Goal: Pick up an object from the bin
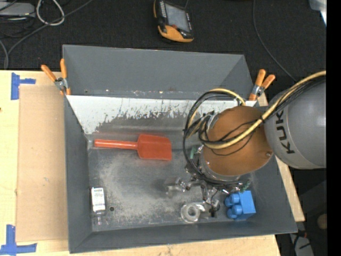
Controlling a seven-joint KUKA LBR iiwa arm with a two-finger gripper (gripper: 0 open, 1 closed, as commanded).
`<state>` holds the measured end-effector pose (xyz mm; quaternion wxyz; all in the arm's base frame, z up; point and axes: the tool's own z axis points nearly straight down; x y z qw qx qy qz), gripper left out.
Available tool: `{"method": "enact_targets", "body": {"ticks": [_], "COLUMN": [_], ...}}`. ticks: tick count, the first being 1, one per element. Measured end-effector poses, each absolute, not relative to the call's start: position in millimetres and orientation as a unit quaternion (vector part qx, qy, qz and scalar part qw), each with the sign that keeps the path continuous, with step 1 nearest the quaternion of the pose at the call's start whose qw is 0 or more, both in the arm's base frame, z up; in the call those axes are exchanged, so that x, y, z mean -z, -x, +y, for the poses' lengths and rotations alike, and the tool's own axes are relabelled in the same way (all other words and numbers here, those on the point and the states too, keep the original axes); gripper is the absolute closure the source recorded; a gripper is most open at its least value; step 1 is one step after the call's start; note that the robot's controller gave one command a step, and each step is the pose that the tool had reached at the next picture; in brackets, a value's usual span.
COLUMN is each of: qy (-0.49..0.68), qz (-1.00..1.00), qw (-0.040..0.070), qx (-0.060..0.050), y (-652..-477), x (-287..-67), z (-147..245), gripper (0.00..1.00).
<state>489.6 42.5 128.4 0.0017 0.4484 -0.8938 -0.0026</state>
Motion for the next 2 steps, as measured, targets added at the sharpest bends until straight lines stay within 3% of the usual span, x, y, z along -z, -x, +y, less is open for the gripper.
{"method": "enact_targets", "body": {"ticks": [1,2], "qy": [-0.546,-0.729], "qz": [-0.838,-0.685], "qw": [0.004,0.000], "qx": [0.003,0.002], "y": [-497.6,-496.9], "x": [-69,-71], "z": [36,55], "gripper": [0.00,1.00]}}
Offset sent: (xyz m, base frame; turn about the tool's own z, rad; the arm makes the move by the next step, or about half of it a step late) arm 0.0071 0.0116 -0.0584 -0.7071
